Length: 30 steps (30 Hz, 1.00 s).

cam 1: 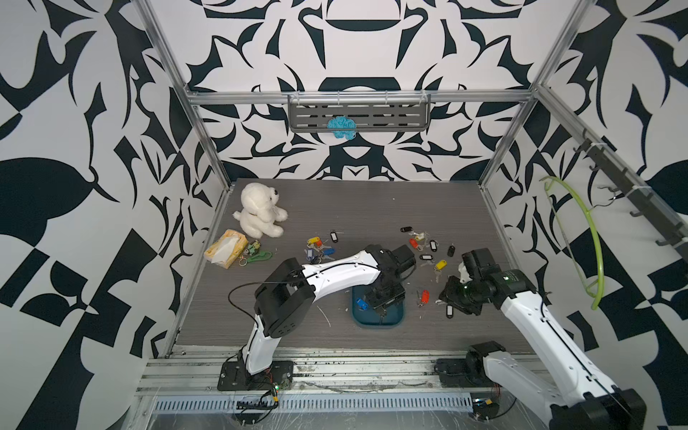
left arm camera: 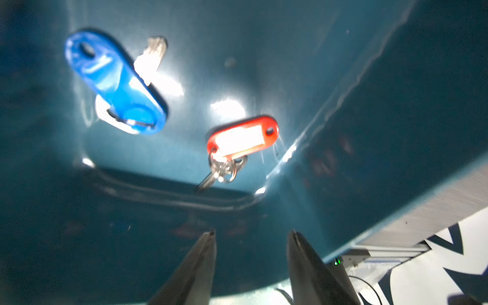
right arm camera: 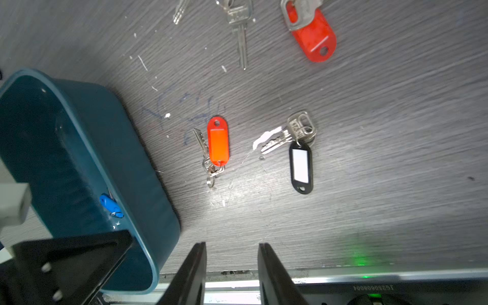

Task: Take the keys out of the storage box
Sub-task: Pick up the key from the storage box.

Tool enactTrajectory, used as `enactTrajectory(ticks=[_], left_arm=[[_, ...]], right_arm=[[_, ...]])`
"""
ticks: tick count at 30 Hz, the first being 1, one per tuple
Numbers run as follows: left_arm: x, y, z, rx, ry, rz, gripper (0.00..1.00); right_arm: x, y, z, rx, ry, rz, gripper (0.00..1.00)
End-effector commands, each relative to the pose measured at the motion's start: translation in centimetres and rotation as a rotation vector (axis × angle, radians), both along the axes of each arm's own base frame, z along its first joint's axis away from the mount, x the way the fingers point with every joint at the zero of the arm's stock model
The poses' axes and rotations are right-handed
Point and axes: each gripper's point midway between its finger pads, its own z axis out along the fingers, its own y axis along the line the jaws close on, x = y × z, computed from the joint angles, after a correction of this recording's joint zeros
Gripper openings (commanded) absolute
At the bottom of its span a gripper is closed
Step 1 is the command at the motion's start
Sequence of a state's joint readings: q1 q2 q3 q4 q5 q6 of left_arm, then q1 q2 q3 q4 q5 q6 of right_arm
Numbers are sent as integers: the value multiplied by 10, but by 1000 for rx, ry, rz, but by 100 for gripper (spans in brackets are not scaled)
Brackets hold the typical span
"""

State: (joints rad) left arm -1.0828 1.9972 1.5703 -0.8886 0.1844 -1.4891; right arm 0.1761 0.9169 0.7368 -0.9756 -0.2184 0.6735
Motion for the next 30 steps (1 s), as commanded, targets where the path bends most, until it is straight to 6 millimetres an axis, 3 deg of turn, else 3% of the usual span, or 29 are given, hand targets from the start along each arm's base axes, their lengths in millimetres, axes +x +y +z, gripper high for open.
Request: enactTrajectory(ticks=[1,21,30], left_arm=[[5,4,0,15,14,24,53],[-1,19,-26,48,46,109,47],[3,10,-34,26,40,114,42]], right_arm=[[1,4,2,22,-15,30,39],[1,9,0,43,-5,49,39],[0,10,0,48,-5,53,39]])
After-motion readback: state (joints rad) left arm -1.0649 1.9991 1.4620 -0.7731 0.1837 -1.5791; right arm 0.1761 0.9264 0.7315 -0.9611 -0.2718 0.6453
